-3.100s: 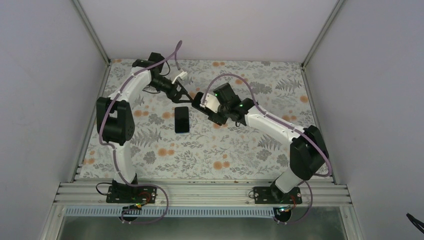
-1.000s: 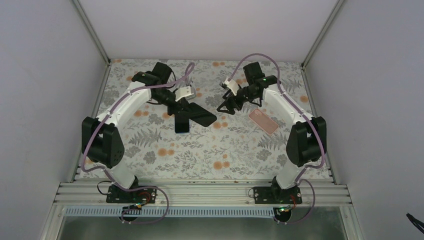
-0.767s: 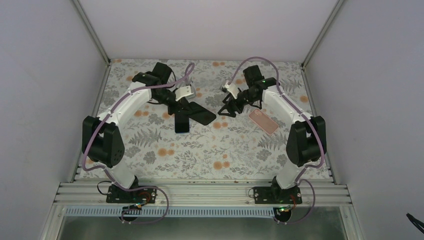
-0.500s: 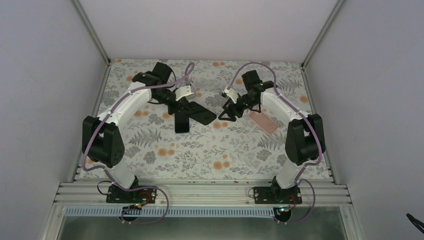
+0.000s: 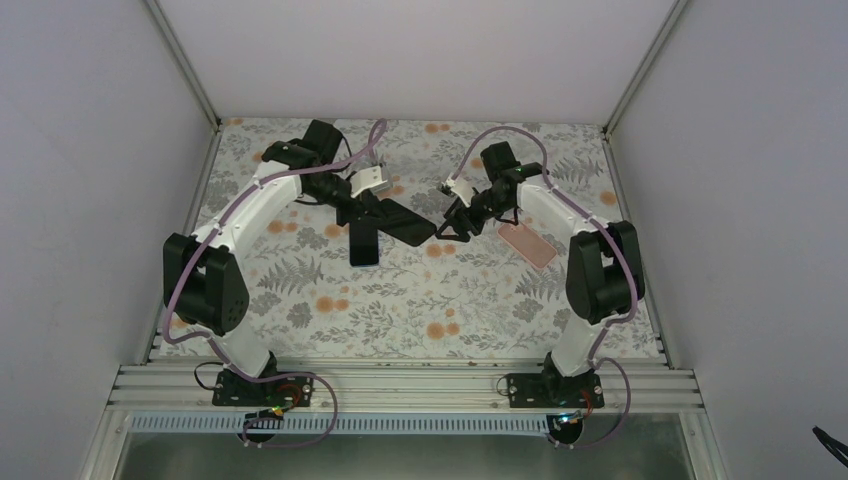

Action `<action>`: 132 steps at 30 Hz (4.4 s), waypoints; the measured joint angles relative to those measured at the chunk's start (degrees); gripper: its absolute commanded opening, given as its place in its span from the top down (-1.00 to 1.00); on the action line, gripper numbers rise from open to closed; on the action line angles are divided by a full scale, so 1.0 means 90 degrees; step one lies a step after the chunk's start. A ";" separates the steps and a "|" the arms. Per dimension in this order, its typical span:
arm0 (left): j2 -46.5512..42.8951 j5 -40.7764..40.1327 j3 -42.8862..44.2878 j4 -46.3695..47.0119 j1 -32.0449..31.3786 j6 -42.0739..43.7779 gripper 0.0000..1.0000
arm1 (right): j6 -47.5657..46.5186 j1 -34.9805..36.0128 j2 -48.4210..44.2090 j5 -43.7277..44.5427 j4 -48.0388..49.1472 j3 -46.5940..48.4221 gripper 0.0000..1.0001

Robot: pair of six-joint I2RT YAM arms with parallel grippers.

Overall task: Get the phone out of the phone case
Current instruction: Remove the phone case from the phone.

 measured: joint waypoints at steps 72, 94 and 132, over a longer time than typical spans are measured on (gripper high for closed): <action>0.0010 0.0097 0.0002 -0.0189 -0.0114 0.0036 0.95 | -0.0816 0.0044 0.0257 0.0175 -0.1025 0.0546 -0.27; 0.0015 0.0066 0.0002 -0.0189 -0.0112 0.0019 0.95 | -0.0896 0.0209 0.0228 0.0226 -0.1073 0.0537 -0.21; 0.0012 0.0117 0.0000 -0.0117 -0.0138 0.0129 0.95 | -0.1540 0.0211 0.0442 0.0211 -0.2008 0.0971 -0.13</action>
